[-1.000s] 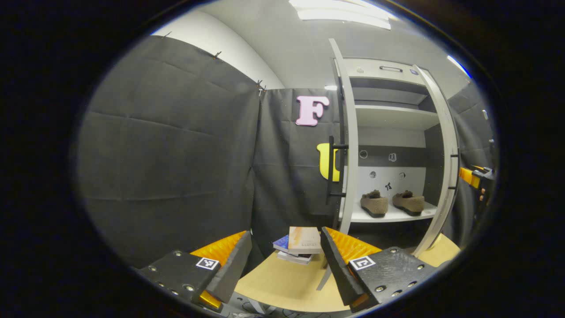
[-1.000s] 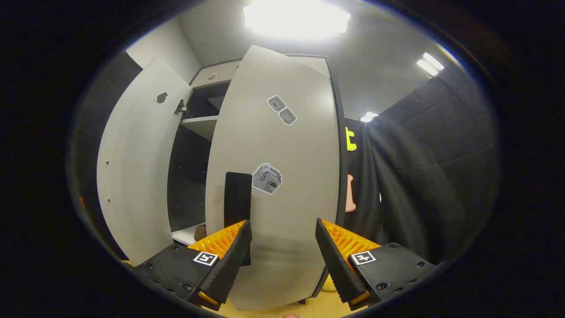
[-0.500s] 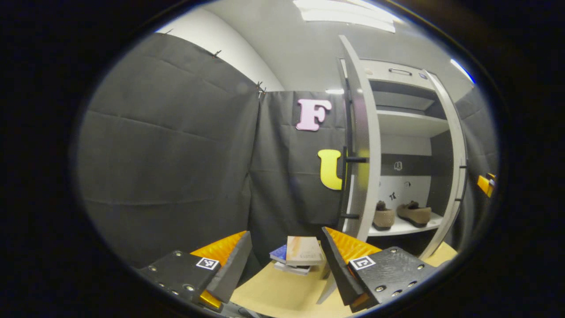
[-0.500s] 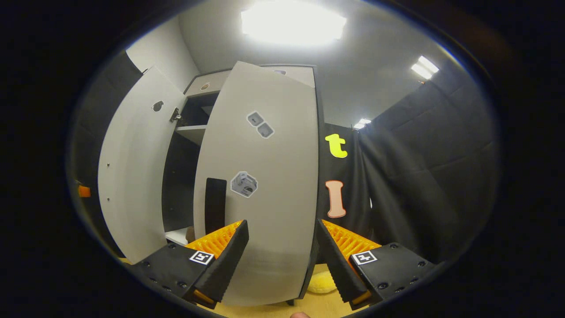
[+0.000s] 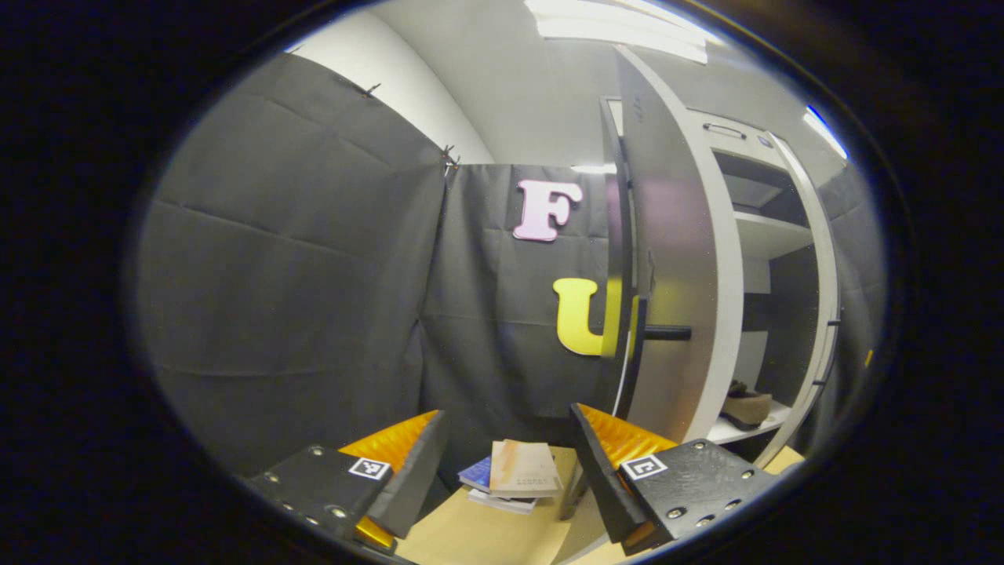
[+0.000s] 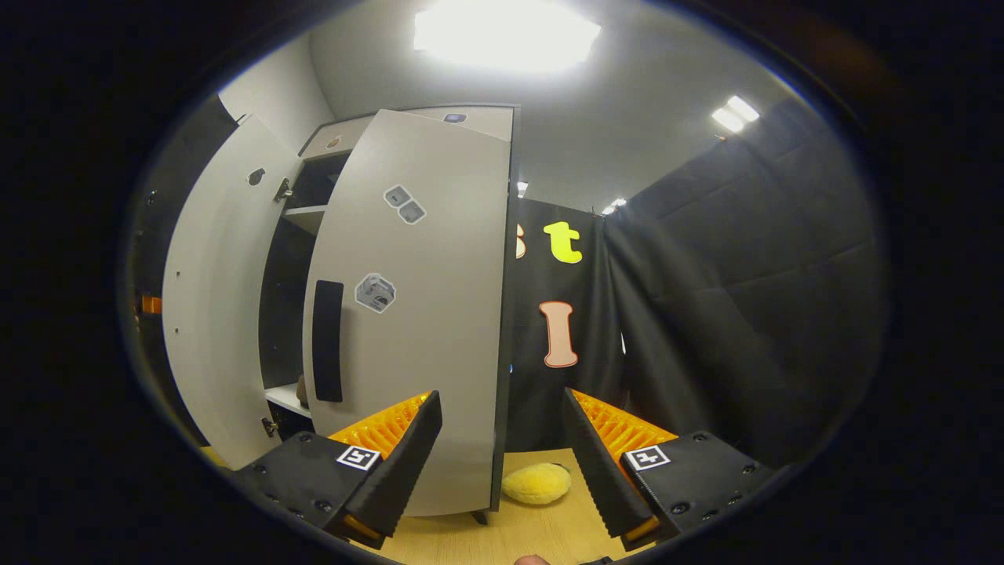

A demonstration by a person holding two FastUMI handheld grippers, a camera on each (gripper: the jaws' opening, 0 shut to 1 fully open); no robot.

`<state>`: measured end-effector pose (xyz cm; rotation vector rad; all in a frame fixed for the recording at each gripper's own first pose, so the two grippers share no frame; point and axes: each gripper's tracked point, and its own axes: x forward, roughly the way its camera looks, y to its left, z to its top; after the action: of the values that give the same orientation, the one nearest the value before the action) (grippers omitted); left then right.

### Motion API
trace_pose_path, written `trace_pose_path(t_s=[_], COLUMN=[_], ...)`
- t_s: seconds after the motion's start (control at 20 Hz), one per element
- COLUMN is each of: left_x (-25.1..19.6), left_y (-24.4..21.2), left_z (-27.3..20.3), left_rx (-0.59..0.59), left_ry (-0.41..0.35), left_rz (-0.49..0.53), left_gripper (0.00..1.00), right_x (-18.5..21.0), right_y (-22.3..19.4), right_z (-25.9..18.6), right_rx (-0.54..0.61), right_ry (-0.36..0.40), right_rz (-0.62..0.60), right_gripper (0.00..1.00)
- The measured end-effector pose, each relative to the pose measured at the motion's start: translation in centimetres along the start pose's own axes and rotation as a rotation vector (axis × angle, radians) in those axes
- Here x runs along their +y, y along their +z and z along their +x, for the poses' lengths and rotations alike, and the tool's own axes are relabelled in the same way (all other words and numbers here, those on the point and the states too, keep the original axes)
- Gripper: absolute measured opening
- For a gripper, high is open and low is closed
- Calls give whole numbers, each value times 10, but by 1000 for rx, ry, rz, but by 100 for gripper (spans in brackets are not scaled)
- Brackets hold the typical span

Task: Grab one shoe with the right hand and put it into the shoe cabinet, grab the other shoe with the left hand and put it into the shoe cabinet; then close the right door with the right hand and the left door with the left hand.

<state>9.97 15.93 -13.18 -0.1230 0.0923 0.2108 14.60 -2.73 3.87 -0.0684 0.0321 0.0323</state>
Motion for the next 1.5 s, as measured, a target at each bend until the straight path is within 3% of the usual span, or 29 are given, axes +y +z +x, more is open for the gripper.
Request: trace_pose_path(t_s=[0.4, 0.5, 0.8, 0.85, 0.9, 1.25, 1.5], left_x=[-17, -36, -89, -99, -113, -206, -241], left_y=[-2, -3, -5, -5, -7, -13, -23], left_z=[-3, -8, -14, -15, -17, -1, 16], left_rx=[13, 14, 15, 12, 10, -4, -6], left_ry=[-22, -57, -188, -203, -221, -335, -330], left_rz=[-30, -51, -99, -100, -98, -85, -25], left_gripper=[94, 89, 94, 89, 94, 94, 94], right_x=[5, 10, 16, 14, 12, -9, -16], right_y=[-19, -22, -22, -22, -23, -26, -34], right_z=[-9, -11, -11, -13, -14, -14, -17], right_rx=[40, 45, 50, 50, 50, 65, 79], right_ry=[24, 37, 52, 49, 44, -5, -19], right_rz=[22, 16, -3, -6, -10, -14, 4], right_gripper=[96, 97, 97, 97, 97, 97, 97])
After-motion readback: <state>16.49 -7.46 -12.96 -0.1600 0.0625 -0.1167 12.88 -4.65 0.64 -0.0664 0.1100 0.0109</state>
